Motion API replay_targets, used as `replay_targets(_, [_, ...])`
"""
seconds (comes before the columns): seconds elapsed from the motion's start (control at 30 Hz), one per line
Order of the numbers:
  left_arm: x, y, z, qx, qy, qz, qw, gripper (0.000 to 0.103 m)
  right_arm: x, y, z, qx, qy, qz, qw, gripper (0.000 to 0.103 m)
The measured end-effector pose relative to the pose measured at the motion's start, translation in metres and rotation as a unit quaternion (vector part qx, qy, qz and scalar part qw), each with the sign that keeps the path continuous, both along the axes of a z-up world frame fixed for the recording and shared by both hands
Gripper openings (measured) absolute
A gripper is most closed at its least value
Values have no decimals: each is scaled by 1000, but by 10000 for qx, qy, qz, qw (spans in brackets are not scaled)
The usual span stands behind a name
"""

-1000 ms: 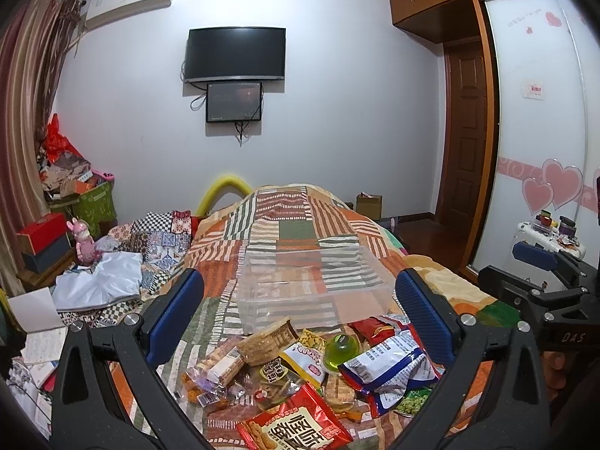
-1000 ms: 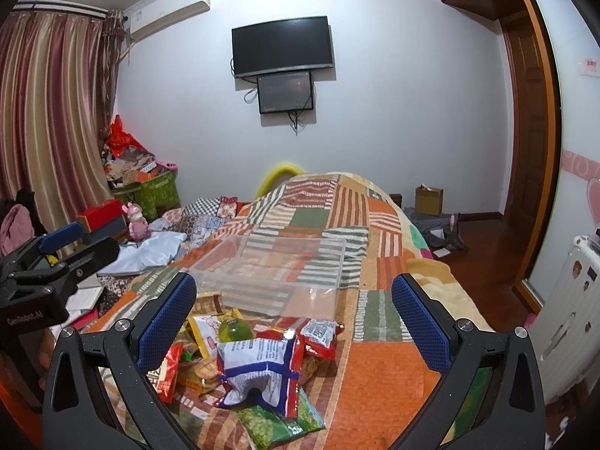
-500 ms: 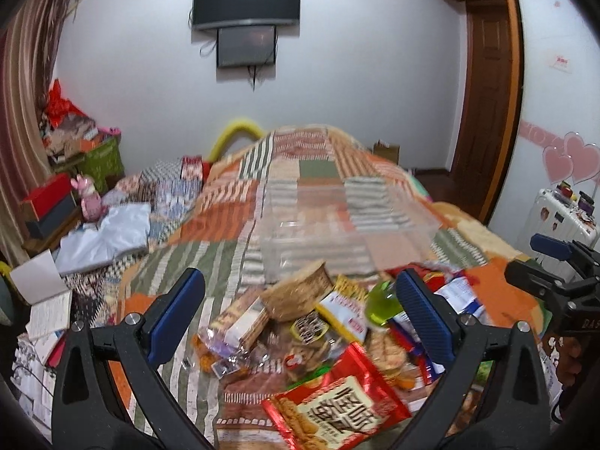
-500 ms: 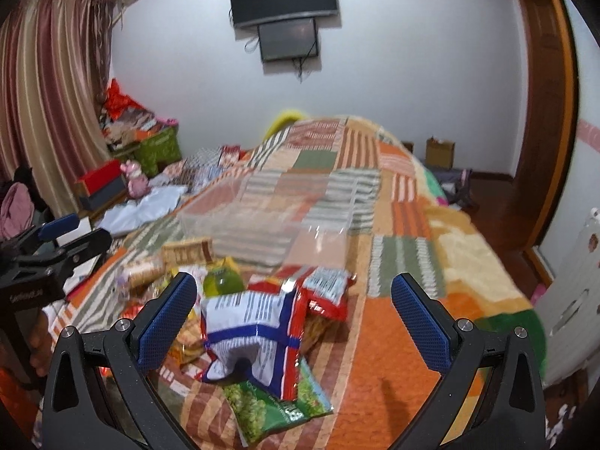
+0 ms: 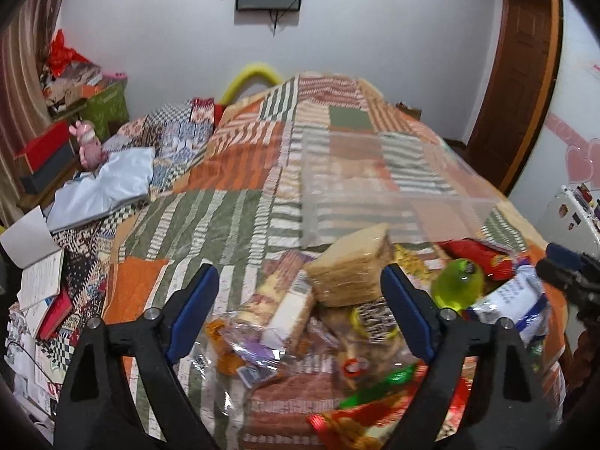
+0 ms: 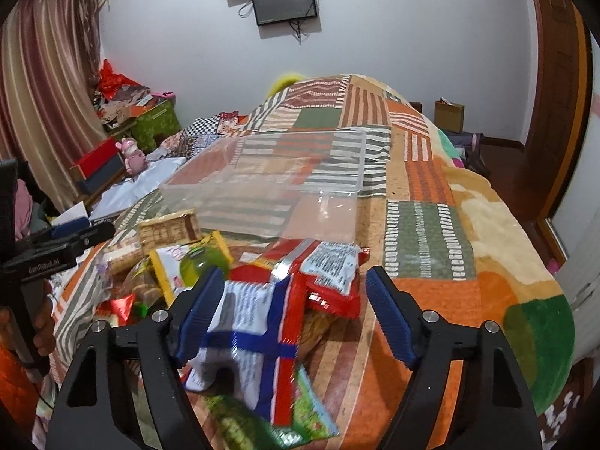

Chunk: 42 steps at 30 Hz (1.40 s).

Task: Organize snacks
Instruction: 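Grasp the striped biscuit roll with the left tool while the right tool grasps the red packet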

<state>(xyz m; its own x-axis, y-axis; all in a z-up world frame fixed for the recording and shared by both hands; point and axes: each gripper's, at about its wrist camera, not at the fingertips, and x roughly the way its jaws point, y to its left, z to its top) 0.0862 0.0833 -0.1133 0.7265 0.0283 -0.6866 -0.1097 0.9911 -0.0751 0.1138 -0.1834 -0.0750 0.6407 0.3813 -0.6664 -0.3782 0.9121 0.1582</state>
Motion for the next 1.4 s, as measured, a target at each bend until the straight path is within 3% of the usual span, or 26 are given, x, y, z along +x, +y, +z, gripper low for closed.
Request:
replay_targets(0.13, [12, 6, -12, 65, 342, -125, 9993, 84, 16, 1, -2, -75, 159, -65, 9998, 69])
replay_targets(0.47, [29, 12, -29, 207, 764, -364, 9962, 81, 43, 17, -11, -85, 641, 207, 9977, 69])
replay_targets(0.73, [41, 12, -40, 282, 961, -500, 9937, 73, 52, 35, -22, -595, 820, 556, 9933, 69])
replay_targets(0.9, [46, 12, -47, 230, 1084, -524, 9925, 61, 57, 32, -26, -694, 942, 529, 9917, 69])
replay_targets(1.0, [48, 14, -51, 199, 1223, -533, 9909, 47, 60, 25, -27, -746, 1004, 464, 9911, 68])
replay_targets(1.4, [55, 15, -56, 214, 1318, -523, 9897, 47, 66, 8, -33, -720, 1283, 382, 9884, 70])
